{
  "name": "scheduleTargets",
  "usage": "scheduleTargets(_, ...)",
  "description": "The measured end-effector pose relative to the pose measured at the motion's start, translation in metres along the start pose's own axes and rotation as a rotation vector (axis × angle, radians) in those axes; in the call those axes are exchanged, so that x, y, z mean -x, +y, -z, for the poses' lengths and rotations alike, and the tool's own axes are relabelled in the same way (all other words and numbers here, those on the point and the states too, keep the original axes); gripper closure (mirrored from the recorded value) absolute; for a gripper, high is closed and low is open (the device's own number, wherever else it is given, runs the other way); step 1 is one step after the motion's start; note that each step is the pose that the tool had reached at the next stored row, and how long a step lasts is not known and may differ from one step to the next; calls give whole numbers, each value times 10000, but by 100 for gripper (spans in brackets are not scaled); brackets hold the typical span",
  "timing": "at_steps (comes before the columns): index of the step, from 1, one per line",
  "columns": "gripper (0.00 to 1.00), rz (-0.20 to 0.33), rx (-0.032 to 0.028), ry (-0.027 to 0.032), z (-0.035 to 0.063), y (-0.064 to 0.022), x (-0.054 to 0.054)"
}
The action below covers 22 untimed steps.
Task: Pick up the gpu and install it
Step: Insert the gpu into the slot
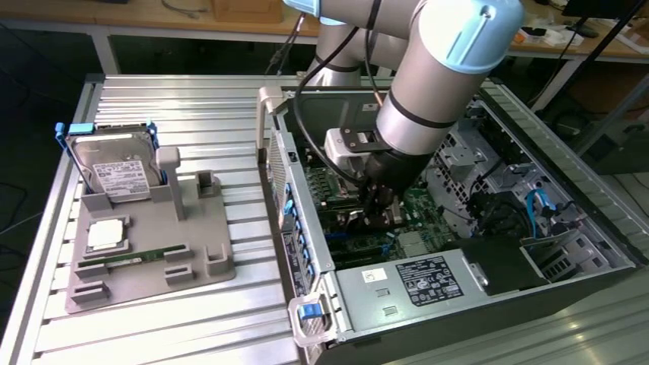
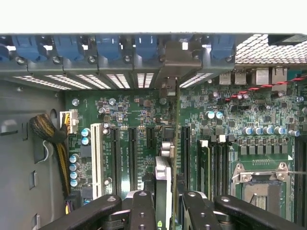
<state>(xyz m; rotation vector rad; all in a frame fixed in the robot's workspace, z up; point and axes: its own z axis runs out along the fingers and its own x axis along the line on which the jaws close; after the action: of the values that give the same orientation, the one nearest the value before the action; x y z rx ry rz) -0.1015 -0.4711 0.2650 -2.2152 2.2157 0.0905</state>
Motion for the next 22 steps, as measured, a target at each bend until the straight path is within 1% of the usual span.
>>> scheduleTargets(8,73,48,4,4,-3,0,53)
scheduleTargets(13,73,50,4,0,-3,-4,56)
scheduleTargets(22,73,51,3,0,1,-139,56)
